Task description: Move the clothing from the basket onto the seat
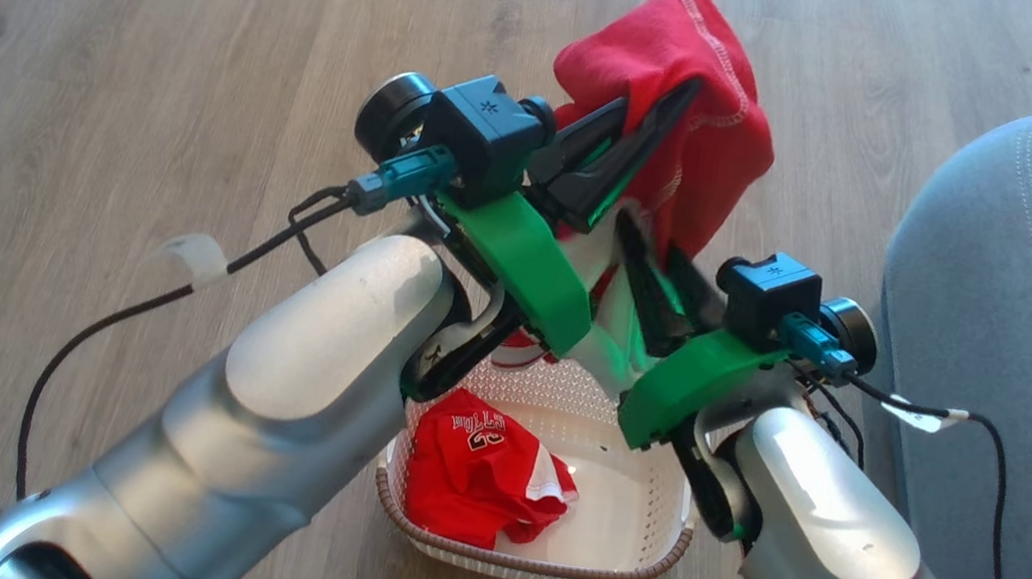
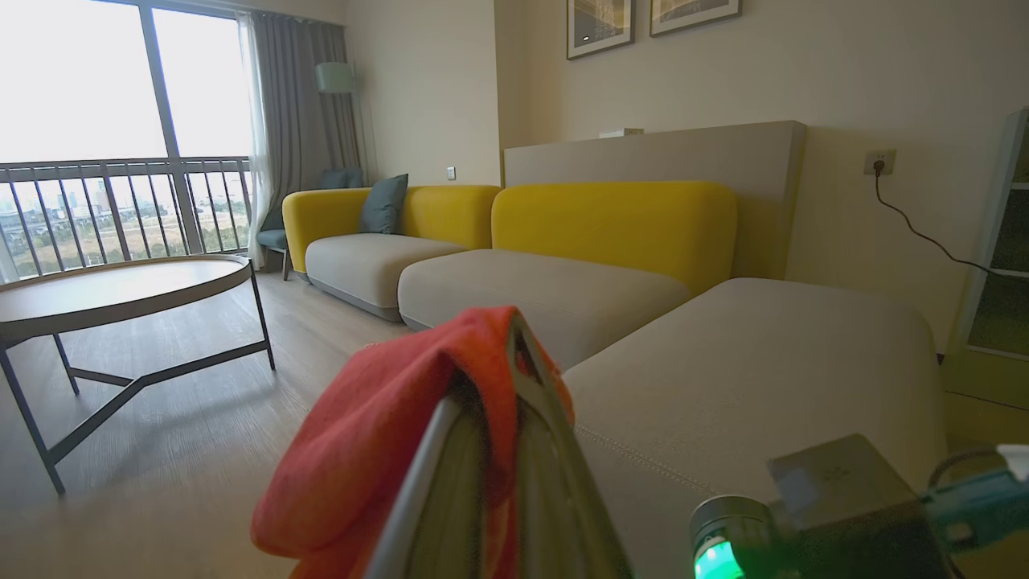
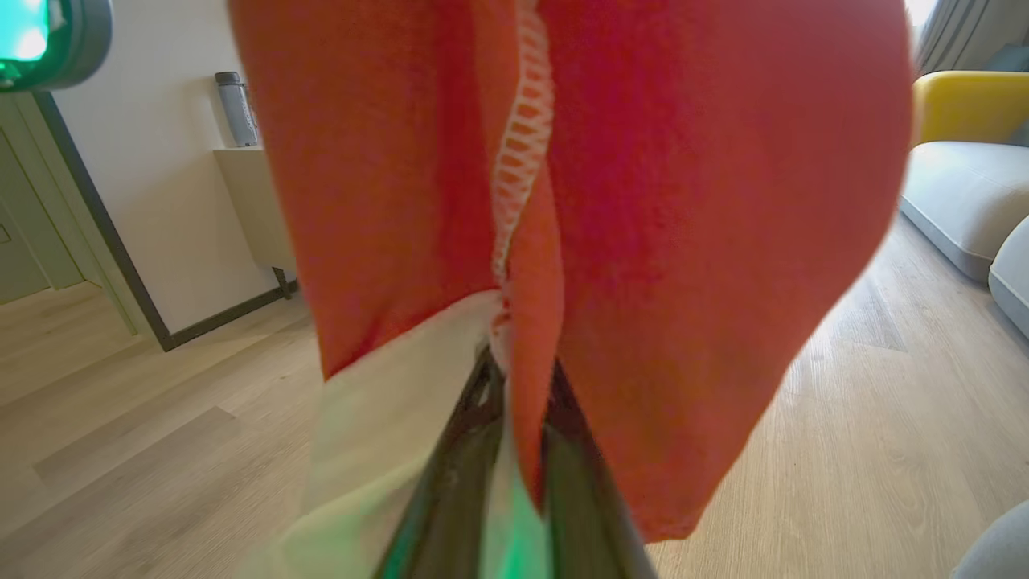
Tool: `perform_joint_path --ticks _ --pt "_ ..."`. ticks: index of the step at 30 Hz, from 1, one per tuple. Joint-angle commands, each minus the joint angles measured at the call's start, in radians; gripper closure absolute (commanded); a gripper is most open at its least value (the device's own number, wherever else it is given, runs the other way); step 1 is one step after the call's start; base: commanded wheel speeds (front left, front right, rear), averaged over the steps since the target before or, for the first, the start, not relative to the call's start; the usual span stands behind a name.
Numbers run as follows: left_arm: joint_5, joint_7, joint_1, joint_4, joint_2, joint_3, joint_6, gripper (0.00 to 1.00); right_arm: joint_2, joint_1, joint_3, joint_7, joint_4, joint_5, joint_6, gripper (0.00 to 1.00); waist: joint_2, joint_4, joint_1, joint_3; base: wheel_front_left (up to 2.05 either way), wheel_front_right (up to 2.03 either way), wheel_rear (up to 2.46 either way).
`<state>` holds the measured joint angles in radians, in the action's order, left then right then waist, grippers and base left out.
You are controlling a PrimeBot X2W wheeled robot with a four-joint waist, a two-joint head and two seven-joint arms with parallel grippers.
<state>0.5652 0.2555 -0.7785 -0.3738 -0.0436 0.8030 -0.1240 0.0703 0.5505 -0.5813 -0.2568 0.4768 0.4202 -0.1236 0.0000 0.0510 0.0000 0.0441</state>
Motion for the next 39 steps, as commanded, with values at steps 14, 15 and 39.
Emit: perform_joint_path --ticks 14,15,39 --pt "0.004 0.006 -0.031 -0.009 -0.007 -0.020 -0.005 0.00 -0.020 0.020 0.021 -0.005 -0.058 0.013 -0.007 1.00 0.0000 -0.042 0.0000 0.028 0.00 0.00 0.00" --pt "0.005 0.006 -0.032 -0.020 -0.007 -0.015 -0.005 0.00 -0.020 0.016 0.029 -0.005 -0.068 0.019 -0.007 1.00 0.0000 -0.044 0.0000 0.032 0.00 0.00 0.00" --pt "0.067 0.006 -0.001 -0.098 -0.100 0.092 -0.007 0.00 -0.008 -0.101 0.321 -0.005 -0.306 -0.045 -0.007 1.00 0.0000 -0.303 0.0000 0.068 0.00 0.00 0.00"
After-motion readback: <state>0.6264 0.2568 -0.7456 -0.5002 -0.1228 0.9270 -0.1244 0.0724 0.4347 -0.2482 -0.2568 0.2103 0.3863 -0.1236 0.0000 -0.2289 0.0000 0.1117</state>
